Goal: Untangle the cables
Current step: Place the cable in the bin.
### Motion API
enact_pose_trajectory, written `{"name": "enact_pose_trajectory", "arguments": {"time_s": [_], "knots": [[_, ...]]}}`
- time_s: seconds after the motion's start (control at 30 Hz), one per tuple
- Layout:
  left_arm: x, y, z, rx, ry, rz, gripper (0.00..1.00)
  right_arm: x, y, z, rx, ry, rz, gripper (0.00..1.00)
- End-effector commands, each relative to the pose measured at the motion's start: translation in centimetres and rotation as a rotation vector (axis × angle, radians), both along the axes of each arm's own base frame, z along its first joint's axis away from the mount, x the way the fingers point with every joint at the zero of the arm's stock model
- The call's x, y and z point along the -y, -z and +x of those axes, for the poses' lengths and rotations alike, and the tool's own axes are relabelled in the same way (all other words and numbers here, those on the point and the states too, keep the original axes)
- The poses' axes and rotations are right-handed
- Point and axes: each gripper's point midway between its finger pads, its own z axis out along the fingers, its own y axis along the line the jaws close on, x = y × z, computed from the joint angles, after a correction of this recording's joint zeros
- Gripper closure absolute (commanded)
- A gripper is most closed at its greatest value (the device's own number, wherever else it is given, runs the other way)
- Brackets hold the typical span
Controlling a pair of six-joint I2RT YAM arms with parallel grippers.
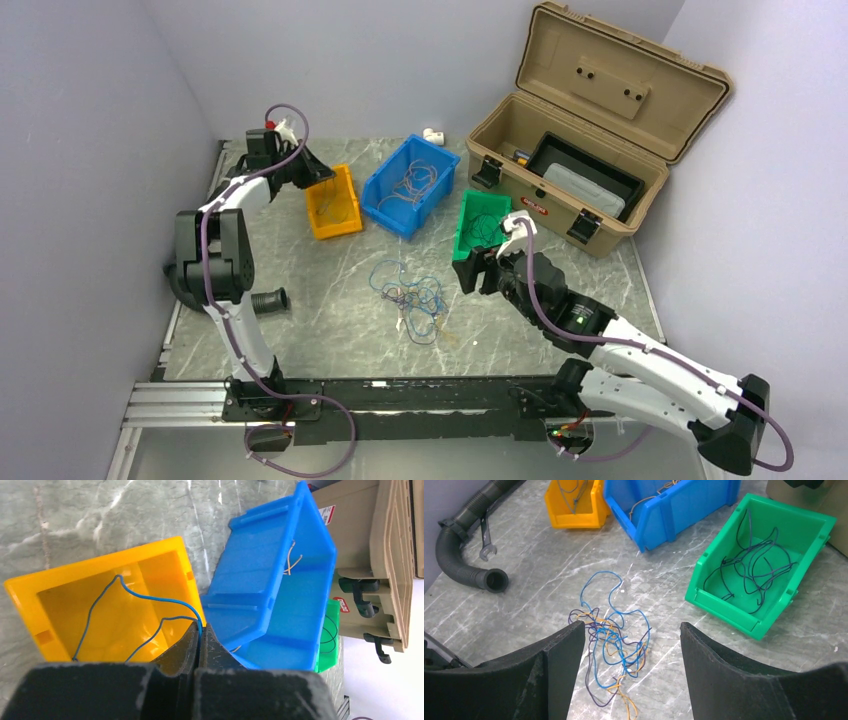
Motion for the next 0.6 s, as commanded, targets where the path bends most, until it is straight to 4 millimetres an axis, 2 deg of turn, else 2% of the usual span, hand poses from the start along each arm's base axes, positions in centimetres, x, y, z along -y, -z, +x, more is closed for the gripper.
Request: {"name": "enact_pose_trajectory", "arguments": {"time_s": [0.0,0.17,0.3,0.4,0.57], "knots": [[-0.7,-0.8,0.0,0.021,0.003,-0.013,1.0,-0.8,-2.8,0.8,0.053,0.001,0.048,0.28],[-2.3,1.0,-0.3,-0.047,-0.033,0.091,1.0,-1.7,-2.1,1.0,0.033,-0.018,0.047,0.28],[-3.4,2.4,0.2,-0.113,-0.056,0.186,1.0,-2.0,-1.9,1.1,0.03,-0.02,0.043,0.28],[-3.7,3.1,0.9,-0.135,-0.075,0.265,1.0,-2.0,-1.9,1.2,0.034,-0.018,0.043,0.28],[-3.5,5.4,2.4,-0.183,-0.069,0.324,1.0,-2.1,-2.2,1.4,0.034,-0.02,0.035,0.28]]}}
